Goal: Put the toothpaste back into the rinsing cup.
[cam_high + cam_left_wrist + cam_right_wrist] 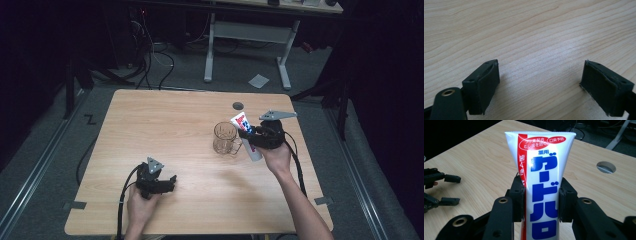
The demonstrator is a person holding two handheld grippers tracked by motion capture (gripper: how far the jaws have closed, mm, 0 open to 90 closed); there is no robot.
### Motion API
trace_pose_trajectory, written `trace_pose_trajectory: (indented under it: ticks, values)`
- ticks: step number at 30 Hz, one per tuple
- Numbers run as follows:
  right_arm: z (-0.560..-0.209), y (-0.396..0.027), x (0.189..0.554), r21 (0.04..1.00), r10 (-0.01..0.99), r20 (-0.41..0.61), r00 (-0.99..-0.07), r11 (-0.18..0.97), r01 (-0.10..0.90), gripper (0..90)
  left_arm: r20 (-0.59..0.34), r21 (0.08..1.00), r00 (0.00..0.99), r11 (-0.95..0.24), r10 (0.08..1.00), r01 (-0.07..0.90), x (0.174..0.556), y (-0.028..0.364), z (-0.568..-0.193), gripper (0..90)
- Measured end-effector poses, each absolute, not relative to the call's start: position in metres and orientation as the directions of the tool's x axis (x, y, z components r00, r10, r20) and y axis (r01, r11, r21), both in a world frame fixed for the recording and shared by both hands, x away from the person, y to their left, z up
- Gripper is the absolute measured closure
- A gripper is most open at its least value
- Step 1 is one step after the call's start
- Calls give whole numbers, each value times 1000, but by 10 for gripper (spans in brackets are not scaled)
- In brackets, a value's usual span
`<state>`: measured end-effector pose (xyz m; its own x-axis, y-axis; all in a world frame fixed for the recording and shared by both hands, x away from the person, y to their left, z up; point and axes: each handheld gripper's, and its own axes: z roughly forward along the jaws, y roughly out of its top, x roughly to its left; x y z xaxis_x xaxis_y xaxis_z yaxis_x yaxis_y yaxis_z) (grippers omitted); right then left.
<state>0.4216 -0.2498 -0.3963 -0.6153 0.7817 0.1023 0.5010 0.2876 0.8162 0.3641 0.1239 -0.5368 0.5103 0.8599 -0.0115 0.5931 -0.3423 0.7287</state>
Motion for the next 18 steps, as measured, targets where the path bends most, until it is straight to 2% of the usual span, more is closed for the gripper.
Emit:
trace_pose_trajectory:
  ticks: [18]
  values:
    - [-386, -234, 440, 834, 779, 92, -621, 281, 475, 642, -11, 728, 511, -344, 860, 594, 364, 124, -537, 153]
